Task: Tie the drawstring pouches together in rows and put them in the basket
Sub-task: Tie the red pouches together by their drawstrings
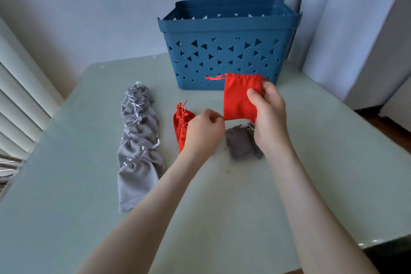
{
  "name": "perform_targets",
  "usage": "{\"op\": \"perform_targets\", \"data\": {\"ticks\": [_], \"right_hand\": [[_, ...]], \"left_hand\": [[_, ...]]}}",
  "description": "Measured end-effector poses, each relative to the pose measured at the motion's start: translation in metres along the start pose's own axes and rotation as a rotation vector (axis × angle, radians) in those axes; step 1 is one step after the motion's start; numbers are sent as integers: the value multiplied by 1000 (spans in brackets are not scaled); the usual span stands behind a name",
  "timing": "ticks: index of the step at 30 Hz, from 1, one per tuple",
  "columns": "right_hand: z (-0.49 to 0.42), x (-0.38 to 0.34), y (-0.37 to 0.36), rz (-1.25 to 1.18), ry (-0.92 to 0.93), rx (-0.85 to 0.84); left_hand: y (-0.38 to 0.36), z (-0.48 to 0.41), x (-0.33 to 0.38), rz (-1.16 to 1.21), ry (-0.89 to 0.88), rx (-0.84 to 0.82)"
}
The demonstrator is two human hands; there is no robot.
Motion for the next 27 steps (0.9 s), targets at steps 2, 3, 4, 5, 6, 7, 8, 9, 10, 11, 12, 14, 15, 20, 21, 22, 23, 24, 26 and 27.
{"op": "perform_targets", "data": {"ticks": [2, 3, 4, 5, 6, 7, 8, 9, 10, 11, 12, 14, 15, 20, 21, 22, 23, 24, 26, 27], "right_hand": [[6, 2, -20, -152, -16, -157], [9, 5, -32, -165, -34, -223], [14, 8, -40, -165, -63, -272], [18, 13, -47, -168, -103, -307], [21, 18, -53, -171, -147, -334], [25, 23, -57, -168, -187, -353], [28, 28, -61, -161, -220, -368], [31, 31, -65, -156, -248, -381], [34, 35, -69, -148, -273, -397], [39, 39, -75, -137, -297, -420], [42, 42, -78, -130, -316, -441], [46, 47, -85, -108, -345, -490], [47, 50, -86, -100, -356, -506], [45, 50, -84, 31, -342, -508], [44, 50, -83, 52, -340, -505], [44, 51, -82, 53, -341, -503], [43, 51, -81, 37, -344, -504], [44, 51, -82, 16, -347, -510], [44, 51, -86, -36, -340, -529], [44, 51, -88, -60, -324, -539]], "left_hand": [[11, 12, 1, 188, -56, -84], [20, 19, 0, 256, -87, -116], [27, 26, -2, 309, -120, -134], [37, 34, -6, 359, -158, -128], [46, 41, -11, 408, -192, -96], [55, 47, -17, 471, -216, -57], [62, 51, -24, 543, -223, -32], [66, 55, -30, 611, -217, -27], [68, 58, -34, 662, -207, -34], [70, 61, -41, 689, -193, -36], [70, 62, -45, 709, -179, -33], [73, 63, -56, 743, -161, 11], [74, 63, -61, 744, -157, 40], [75, 57, -80, 778, -117, 100], [76, 56, -81, 776, -115, 100], [76, 56, -81, 775, -115, 96], [77, 56, -80, 775, -116, 93], [77, 57, -80, 783, -115, 90], [77, 59, -80, 813, -98, 90], [77, 60, -79, 828, -93, 91]]}}
Point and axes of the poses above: each hand's wrist, its own z-axis away from the middle knuckle, its own y-axis out of the back of the hand, x = y × z, the point moved 6 cm from there along -z, towards the middle knuckle, and after that the axes turned 14 degrees about -x, right-handed, at the moved point
